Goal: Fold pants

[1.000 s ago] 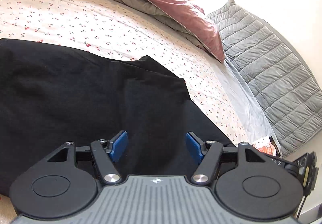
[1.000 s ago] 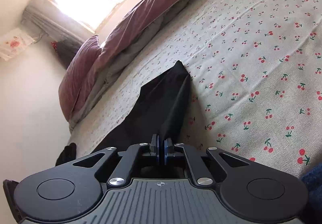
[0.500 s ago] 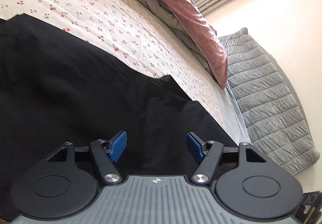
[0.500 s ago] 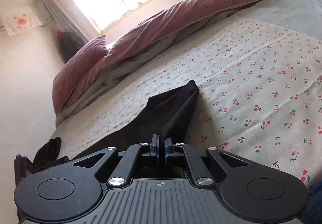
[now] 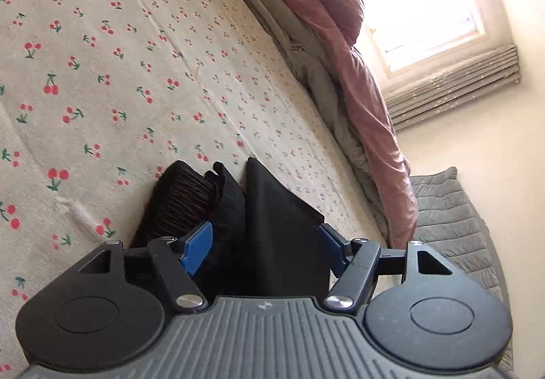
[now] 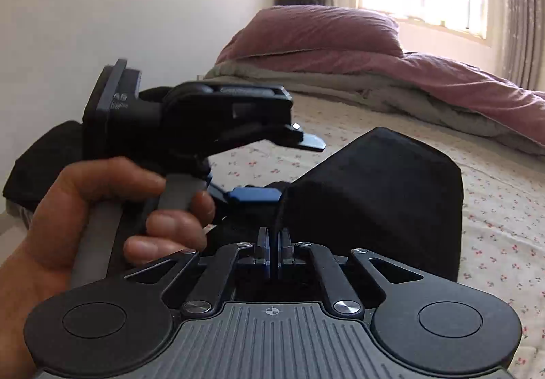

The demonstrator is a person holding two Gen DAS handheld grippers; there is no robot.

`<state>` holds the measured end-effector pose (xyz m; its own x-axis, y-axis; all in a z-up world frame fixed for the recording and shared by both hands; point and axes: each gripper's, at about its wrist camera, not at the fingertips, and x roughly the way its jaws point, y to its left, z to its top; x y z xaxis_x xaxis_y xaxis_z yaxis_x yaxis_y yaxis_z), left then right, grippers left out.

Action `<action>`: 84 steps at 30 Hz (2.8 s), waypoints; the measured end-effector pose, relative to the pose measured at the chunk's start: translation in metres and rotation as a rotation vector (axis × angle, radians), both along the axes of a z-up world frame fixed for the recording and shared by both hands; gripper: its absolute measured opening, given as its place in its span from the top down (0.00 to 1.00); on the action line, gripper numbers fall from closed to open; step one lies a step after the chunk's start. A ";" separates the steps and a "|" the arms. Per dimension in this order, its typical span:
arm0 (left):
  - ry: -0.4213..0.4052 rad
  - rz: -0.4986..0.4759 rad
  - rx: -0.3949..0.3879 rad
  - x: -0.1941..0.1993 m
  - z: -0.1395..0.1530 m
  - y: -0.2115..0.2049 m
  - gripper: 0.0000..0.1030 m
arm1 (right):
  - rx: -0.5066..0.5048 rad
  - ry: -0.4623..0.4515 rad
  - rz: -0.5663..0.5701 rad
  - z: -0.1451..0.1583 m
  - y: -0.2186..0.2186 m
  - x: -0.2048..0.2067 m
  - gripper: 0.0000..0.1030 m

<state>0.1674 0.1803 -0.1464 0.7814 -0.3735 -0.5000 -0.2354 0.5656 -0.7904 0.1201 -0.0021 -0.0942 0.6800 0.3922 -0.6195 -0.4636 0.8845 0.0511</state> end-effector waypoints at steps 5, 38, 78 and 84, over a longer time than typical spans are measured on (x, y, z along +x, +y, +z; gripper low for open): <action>0.017 0.018 -0.031 0.003 -0.002 0.019 0.45 | 0.063 0.099 0.007 -0.020 -0.013 0.010 0.95; -0.007 -0.182 0.460 0.039 0.020 -0.002 1.00 | 0.257 0.187 0.134 -0.030 -0.007 0.015 0.95; 0.024 -0.292 0.697 0.024 0.013 -0.072 1.00 | 0.122 0.250 0.062 -0.048 -0.108 0.023 0.68; 0.031 -0.255 0.667 0.024 0.012 -0.066 1.00 | 0.140 0.232 0.164 -0.051 -0.060 0.016 0.68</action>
<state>0.1912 0.1147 -0.1345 0.6918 -0.1495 -0.7064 -0.0484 0.9665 -0.2519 0.1361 -0.0626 -0.1456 0.4479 0.5772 -0.6828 -0.5613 0.7760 0.2878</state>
